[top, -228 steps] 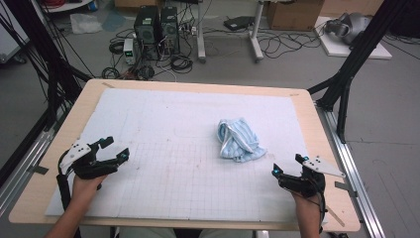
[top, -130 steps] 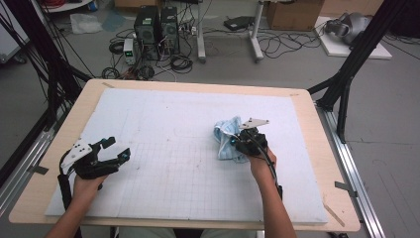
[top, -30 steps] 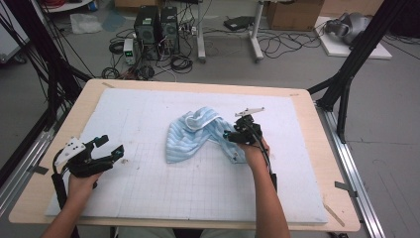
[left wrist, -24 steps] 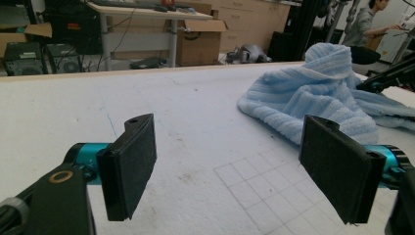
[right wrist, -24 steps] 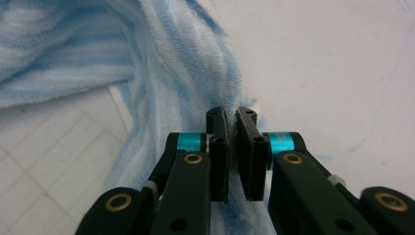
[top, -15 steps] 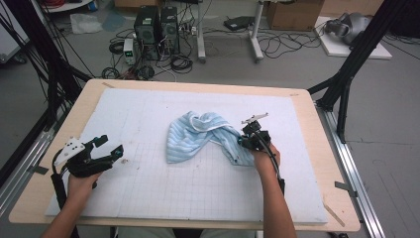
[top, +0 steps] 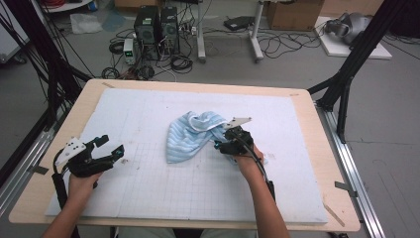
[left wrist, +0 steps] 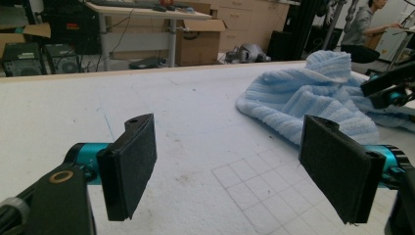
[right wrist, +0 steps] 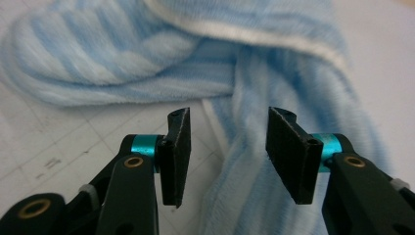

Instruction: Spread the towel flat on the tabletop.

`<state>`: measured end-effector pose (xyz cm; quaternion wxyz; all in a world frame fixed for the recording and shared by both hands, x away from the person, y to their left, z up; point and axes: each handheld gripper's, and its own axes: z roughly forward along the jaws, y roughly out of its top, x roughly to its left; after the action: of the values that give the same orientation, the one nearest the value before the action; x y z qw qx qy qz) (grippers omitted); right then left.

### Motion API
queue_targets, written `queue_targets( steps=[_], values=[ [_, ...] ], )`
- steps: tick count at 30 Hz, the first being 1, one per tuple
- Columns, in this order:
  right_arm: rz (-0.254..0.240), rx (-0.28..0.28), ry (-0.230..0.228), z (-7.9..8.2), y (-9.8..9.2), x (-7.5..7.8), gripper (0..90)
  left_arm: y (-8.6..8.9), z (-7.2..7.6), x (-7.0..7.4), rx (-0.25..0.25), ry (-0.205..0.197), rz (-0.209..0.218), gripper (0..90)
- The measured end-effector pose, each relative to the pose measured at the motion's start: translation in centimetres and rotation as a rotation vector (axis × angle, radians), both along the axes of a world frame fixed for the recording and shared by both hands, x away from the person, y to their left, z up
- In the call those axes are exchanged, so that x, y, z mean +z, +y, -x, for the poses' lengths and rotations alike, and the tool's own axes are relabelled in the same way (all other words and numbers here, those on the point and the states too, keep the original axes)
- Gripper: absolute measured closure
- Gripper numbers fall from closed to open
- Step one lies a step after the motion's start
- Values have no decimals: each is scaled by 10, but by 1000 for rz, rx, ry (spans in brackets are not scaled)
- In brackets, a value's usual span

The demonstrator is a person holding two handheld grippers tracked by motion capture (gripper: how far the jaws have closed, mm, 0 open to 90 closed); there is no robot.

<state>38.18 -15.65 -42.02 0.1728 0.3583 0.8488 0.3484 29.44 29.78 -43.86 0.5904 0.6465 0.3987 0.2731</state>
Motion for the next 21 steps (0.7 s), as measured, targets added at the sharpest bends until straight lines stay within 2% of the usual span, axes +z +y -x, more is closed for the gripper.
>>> queue_targets(
  steps=[2,3,4,5,6,7,8,9,10,12,13,14,15,16,17,18,19,20,21],
  values=[
    [52,-31,35,-8,4,-15,529,1,0,0,1,4,-1,223],
    [52,-31,35,-8,4,-15,529,1,0,0,4,4,4,223],
    [35,-58,34,-9,2,-15,677,2,0,0,6,2,-1,223],
    [35,-58,34,-9,2,-15,677,2,0,0,7,3,3,223],
    [24,-62,41,-8,1,-14,759,2,0,0,5,4,3,223],
    [-5,-45,63,-8,0,-14,819,2,0,0,6,4,4,223],
    [-25,1,94,-4,1,-14,851,2,0,0,6,3,4,223],
    [-25,1,94,-4,1,-14,851,2,0,0,4,3,3,223],
    [-31,22,119,-2,3,-14,853,2,-1,0,5,2,2,223],
    [-18,80,143,6,11,-14,853,2,-1,0,4,3,1,223],
    [-35,108,165,9,15,-13,853,2,-1,0,4,2,2,223],
    [-43,168,182,15,23,-12,853,1,-1,0,3,1,2,223],
    [-43,168,182,15,23,-12,853,1,-1,0,3,1,3,223],
    [-66,222,197,22,32,-10,853,1,-1,0,3,0,2,223],
    [-66,222,197,22,32,-10,853,2,-1,0,3,1,3,223],
    [-89,248,209,25,36,-9,853,2,-1,0,3,2,2,223],
    [-119,303,219,30,44,-8,853,2,-1,0,2,1,2,223],
    [-119,303,219,30,44,-8,853,2,-1,0,3,3,1,223],
    [-138,332,232,35,49,-7,853,2,-1,0,5,3,6,223]
  ],
)
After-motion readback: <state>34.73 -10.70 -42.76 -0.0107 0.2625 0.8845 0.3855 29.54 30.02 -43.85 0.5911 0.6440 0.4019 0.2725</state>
